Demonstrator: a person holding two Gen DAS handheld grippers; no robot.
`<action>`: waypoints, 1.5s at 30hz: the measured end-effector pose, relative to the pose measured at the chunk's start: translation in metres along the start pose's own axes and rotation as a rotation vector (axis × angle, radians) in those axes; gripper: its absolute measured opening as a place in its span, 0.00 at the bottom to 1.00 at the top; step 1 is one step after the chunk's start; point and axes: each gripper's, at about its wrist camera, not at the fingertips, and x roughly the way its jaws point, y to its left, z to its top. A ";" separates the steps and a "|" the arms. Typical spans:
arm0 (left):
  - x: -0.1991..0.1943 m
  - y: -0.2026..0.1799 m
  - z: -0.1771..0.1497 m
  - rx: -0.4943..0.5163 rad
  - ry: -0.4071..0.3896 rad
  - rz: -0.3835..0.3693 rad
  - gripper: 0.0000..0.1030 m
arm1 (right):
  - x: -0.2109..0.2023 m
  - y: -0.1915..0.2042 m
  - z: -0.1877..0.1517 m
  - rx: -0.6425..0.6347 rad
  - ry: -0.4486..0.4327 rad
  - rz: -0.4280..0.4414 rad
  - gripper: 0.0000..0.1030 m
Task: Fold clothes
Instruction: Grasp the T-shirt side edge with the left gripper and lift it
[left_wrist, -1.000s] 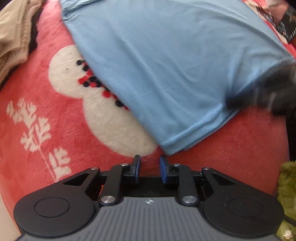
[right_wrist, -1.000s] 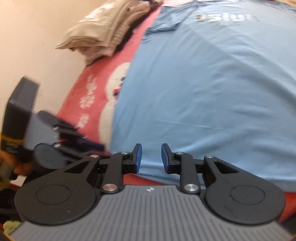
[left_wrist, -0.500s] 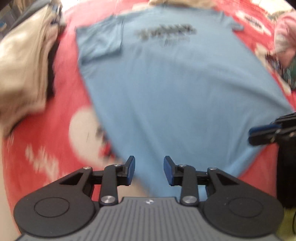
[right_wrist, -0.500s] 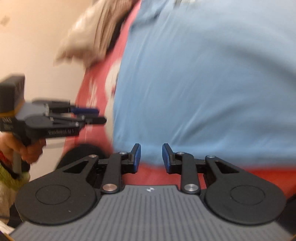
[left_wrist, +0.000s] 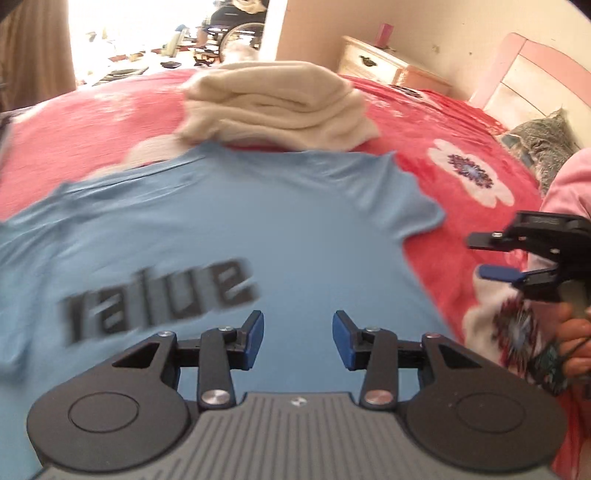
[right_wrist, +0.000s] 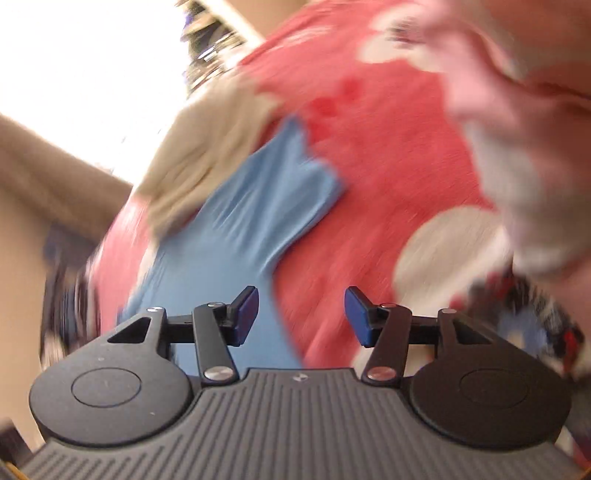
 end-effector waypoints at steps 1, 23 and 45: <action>0.011 -0.007 0.006 0.009 -0.002 -0.006 0.41 | 0.011 -0.003 0.005 0.018 -0.023 -0.017 0.51; 0.192 -0.114 0.194 0.162 0.046 -0.043 0.48 | 0.071 0.021 0.000 -0.250 -0.299 -0.126 0.12; 0.180 -0.094 0.217 -0.068 -0.028 -0.079 0.03 | 0.056 0.051 -0.012 -0.597 -0.347 -0.140 0.06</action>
